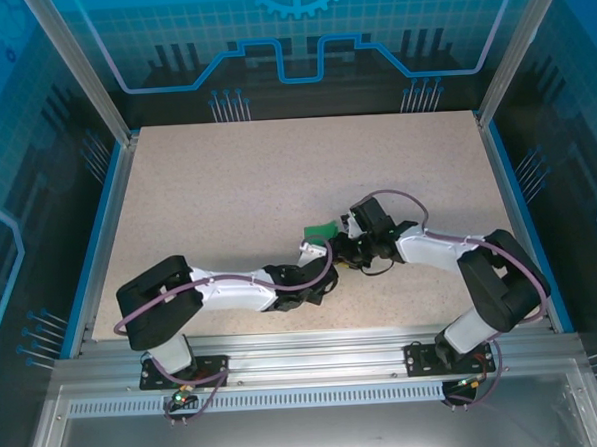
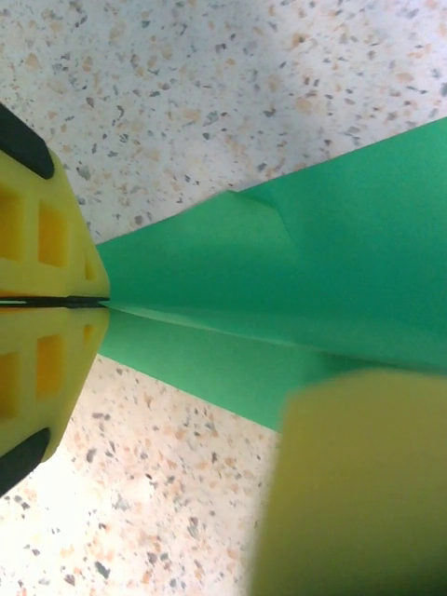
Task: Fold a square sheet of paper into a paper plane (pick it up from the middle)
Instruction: Fourth fold the wing at the center of the table.
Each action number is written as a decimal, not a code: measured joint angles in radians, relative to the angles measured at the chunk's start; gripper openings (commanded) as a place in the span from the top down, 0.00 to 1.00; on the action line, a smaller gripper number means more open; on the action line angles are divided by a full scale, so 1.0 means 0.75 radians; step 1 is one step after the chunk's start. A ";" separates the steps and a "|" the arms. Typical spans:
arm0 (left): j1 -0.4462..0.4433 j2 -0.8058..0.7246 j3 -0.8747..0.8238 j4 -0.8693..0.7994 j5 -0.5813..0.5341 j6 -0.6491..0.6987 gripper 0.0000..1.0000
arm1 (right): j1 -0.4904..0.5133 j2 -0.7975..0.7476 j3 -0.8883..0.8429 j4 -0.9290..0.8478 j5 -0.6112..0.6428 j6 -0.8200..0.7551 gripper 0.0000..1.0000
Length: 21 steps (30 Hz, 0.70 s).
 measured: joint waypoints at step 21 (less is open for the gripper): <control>0.339 -0.163 -0.396 0.569 0.626 -0.080 0.89 | -0.062 -0.138 -0.045 0.018 -0.098 -0.148 0.65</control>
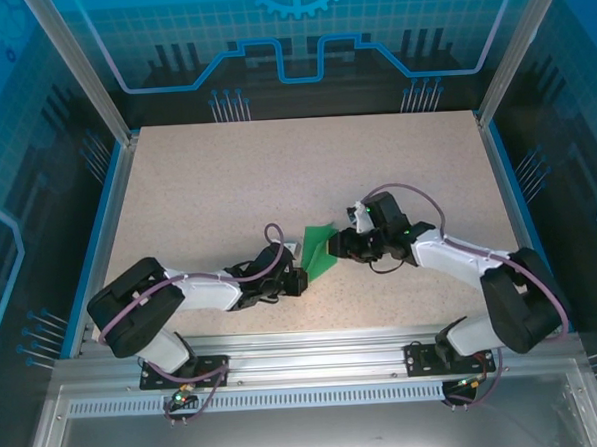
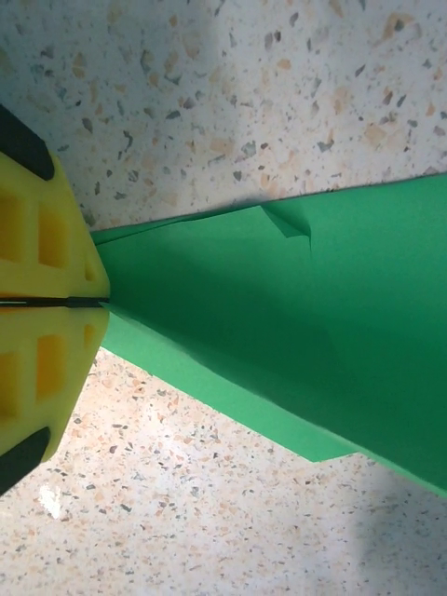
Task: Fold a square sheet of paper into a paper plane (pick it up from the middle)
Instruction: Fourth fold the wing at the center of the table.
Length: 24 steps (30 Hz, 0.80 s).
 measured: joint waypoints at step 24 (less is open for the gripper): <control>0.134 -0.003 -0.057 0.115 0.242 -0.052 0.73 | 0.112 0.467 0.207 0.165 -0.073 0.041 0.78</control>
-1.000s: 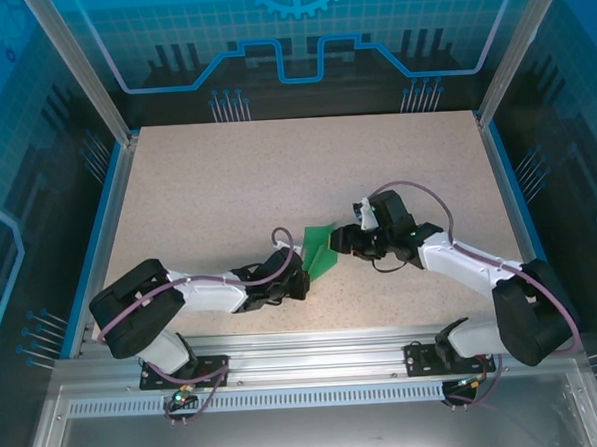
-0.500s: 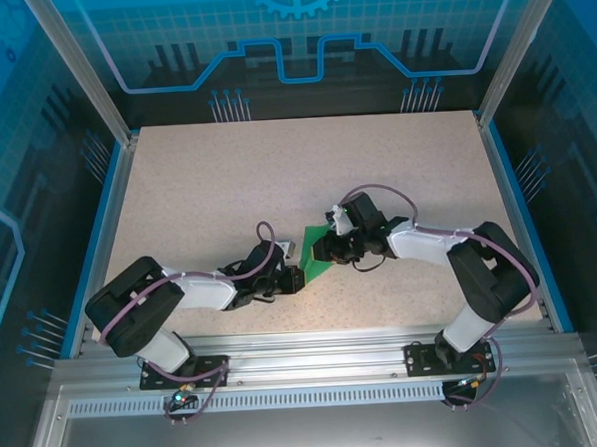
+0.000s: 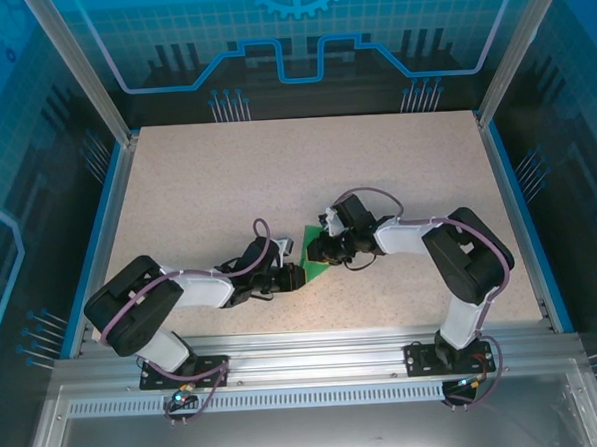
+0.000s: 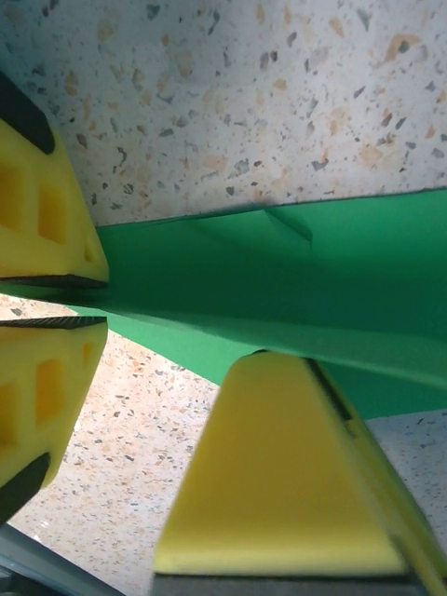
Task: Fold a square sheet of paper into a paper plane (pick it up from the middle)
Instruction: Fourth fold the wing at the center of the table.
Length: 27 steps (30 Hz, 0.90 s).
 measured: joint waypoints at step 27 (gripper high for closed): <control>0.005 -0.030 0.046 -0.198 0.008 0.134 0.87 | 0.000 0.005 0.021 -0.003 0.036 0.010 0.78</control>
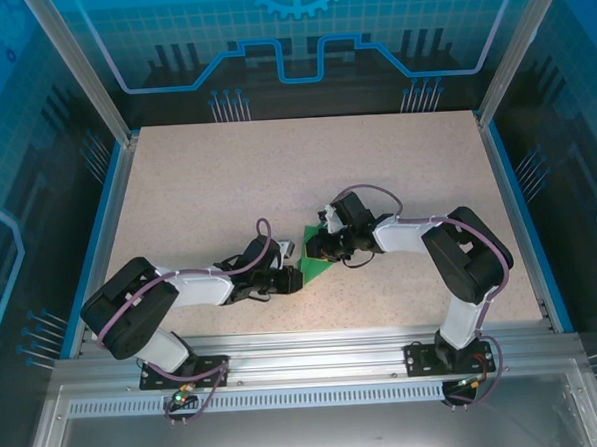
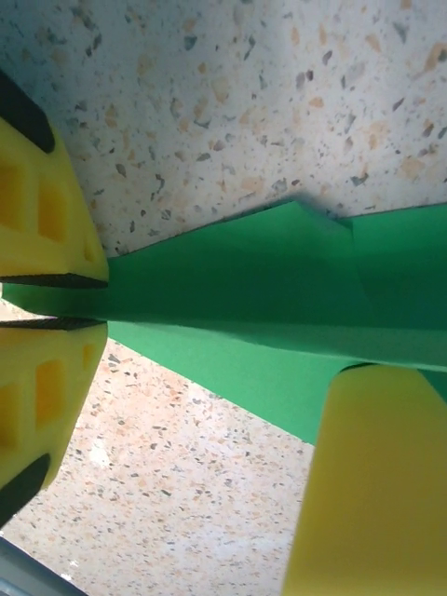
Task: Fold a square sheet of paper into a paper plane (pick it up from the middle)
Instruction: Fourth fold the wing at the center of the table.
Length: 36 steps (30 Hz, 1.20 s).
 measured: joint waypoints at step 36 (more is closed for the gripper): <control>0.098 0.124 0.044 0.102 0.190 -0.022 0.86 | -0.001 0.112 0.084 0.020 -0.016 0.001 0.77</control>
